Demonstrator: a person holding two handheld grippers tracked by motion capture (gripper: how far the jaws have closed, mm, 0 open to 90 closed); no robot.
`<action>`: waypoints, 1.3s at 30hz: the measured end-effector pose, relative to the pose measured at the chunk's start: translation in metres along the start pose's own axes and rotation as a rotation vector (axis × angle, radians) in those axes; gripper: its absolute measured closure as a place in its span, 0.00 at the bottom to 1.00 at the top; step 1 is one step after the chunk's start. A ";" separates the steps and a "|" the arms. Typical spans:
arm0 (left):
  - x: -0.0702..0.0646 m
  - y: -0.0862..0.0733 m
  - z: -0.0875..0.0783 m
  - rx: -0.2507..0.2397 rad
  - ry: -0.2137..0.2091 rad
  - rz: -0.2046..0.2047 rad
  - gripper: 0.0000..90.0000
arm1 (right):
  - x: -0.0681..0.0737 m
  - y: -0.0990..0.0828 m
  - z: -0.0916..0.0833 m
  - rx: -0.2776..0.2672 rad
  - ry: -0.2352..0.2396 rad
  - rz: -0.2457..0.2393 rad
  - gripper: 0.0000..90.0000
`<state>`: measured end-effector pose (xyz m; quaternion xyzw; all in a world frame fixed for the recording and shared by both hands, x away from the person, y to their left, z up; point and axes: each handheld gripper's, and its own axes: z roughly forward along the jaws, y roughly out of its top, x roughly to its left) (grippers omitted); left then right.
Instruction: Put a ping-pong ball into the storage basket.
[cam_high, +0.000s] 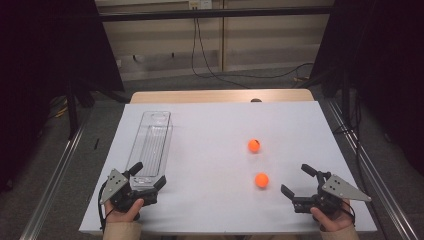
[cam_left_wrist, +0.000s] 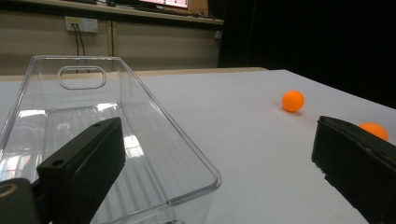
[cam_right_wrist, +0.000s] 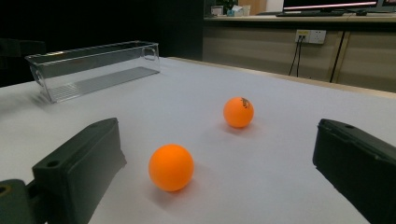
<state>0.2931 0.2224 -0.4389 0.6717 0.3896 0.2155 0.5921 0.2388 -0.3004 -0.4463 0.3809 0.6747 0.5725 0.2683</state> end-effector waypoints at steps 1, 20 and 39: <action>-0.001 0.000 0.001 -0.008 0.000 -0.009 0.03 | 0.000 0.000 0.000 0.000 0.000 0.001 0.01; -0.013 0.005 0.009 -0.007 -0.052 -0.005 0.02 | 0.000 0.000 -0.001 -0.001 -0.007 -0.001 0.01; -0.032 0.008 0.030 0.029 -0.117 0.010 0.02 | -0.001 0.000 -0.001 -0.008 -0.005 0.004 0.02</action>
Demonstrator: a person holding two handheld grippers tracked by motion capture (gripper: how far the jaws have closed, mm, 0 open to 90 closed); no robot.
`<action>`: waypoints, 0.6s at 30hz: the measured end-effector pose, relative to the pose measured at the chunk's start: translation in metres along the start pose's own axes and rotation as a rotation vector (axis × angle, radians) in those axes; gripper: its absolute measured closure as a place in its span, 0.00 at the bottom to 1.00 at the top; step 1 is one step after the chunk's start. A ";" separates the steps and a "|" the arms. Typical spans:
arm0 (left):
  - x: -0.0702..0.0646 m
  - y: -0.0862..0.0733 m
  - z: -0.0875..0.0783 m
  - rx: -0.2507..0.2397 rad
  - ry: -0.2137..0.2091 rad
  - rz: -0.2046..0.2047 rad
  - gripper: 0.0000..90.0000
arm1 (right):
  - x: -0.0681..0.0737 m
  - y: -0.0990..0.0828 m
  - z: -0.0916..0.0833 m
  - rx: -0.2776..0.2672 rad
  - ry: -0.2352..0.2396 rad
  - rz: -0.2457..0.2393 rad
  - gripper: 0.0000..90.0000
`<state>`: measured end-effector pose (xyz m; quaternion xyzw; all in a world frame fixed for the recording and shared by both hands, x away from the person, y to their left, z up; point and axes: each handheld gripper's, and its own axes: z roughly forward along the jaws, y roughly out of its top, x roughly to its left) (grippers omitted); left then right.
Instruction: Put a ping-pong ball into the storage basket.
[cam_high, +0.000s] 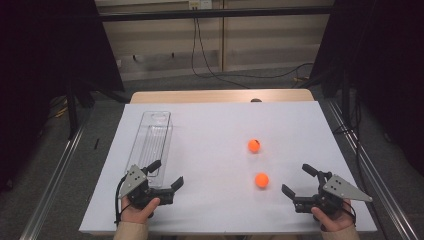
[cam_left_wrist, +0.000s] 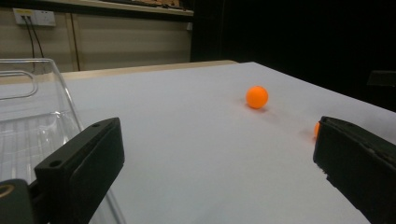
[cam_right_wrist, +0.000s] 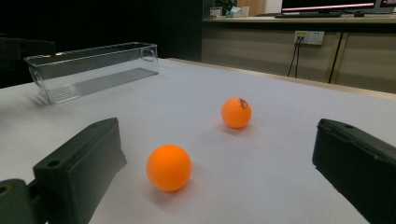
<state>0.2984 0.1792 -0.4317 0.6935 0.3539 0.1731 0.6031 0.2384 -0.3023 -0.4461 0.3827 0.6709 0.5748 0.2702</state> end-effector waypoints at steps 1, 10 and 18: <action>-0.001 0.001 0.001 0.006 -0.004 0.007 0.02 | 0.000 0.000 0.000 -0.001 -0.002 0.001 0.02; -0.008 0.002 0.013 0.027 -0.046 0.016 0.02 | 0.000 0.000 0.000 0.003 -0.003 -0.001 0.02; -0.017 0.003 0.022 0.043 -0.074 0.015 0.02 | 0.001 0.000 0.000 0.002 0.001 -0.007 0.02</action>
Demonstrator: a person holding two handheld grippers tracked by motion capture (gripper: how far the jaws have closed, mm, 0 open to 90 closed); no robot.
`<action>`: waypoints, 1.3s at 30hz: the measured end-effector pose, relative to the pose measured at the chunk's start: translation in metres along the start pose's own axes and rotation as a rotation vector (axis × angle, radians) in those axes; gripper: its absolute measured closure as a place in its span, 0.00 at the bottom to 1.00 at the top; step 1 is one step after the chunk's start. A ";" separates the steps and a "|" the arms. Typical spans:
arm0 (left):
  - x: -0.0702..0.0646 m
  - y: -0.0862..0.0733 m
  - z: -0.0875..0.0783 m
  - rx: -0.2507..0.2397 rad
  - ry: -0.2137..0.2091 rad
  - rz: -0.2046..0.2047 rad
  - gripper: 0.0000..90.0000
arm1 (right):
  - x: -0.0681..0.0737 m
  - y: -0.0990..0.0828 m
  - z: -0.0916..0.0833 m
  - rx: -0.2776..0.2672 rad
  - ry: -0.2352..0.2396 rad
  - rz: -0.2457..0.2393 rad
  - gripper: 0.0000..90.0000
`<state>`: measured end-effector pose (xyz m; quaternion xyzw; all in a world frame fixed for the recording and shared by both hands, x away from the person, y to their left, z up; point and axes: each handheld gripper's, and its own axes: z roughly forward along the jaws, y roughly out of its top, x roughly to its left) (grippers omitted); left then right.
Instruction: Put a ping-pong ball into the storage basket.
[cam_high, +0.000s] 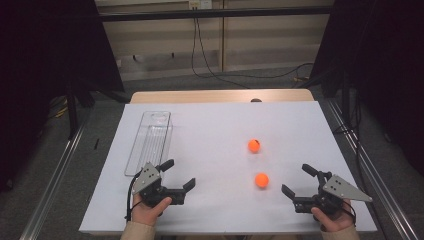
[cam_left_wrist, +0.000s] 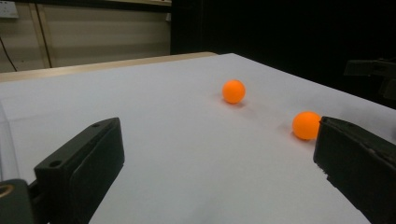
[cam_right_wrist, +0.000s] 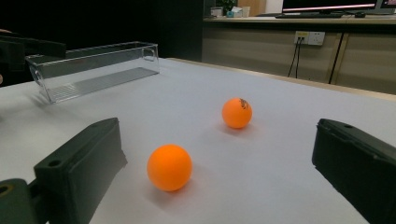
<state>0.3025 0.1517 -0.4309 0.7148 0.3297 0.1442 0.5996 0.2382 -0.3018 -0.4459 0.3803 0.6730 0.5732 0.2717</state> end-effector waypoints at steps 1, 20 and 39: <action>0.000 0.001 0.000 0.011 -0.010 0.007 0.02 | 0.000 0.000 0.000 0.000 0.000 0.000 0.02; -0.009 0.004 0.019 0.056 -0.038 0.028 0.02 | 0.000 0.000 0.000 -0.002 -0.003 0.002 0.02; -0.016 0.005 0.034 0.090 -0.060 0.028 0.03 | 0.000 0.000 0.000 -0.005 -0.001 0.013 0.02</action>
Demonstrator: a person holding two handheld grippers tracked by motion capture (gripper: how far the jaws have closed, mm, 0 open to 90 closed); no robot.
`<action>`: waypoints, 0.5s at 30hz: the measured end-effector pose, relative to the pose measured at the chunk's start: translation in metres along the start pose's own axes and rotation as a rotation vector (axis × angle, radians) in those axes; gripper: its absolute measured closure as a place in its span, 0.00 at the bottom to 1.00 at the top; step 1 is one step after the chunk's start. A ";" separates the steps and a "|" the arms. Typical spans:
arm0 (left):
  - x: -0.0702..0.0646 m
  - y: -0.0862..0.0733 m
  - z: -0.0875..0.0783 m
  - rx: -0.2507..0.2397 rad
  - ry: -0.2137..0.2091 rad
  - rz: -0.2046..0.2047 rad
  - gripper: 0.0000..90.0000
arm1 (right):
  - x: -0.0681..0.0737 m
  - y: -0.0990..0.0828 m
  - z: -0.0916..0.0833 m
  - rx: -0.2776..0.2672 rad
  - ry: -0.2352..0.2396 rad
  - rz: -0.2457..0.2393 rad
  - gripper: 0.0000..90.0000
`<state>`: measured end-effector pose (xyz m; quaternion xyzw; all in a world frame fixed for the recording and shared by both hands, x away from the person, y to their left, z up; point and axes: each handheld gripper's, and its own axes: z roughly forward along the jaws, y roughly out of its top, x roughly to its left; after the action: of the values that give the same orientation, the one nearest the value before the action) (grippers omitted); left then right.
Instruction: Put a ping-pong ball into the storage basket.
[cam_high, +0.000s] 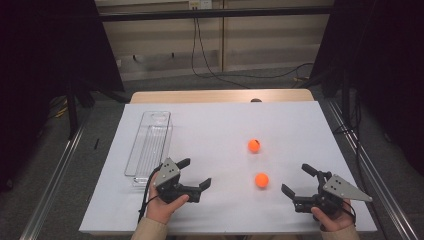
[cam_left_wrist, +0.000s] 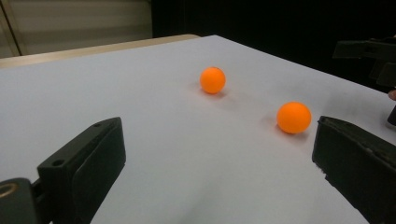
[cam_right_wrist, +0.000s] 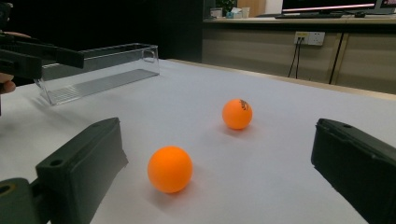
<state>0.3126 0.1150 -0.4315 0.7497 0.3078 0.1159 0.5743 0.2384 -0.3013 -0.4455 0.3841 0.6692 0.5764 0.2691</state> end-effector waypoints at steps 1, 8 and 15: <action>0.000 0.000 0.001 0.004 -0.001 0.000 0.03 | 0.000 0.000 0.000 -0.001 0.000 -0.001 0.02; -0.002 0.000 0.005 0.019 -0.010 0.008 0.03 | -0.001 0.000 0.000 -0.004 0.000 -0.006 0.02; -0.003 0.000 0.009 0.031 -0.017 0.010 0.03 | -0.001 0.000 0.000 -0.006 -0.001 -0.005 0.02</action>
<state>0.3151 0.1057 -0.4334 0.7611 0.3008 0.1077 0.5646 0.2389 -0.3019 -0.4454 0.3817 0.6682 0.5778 0.2719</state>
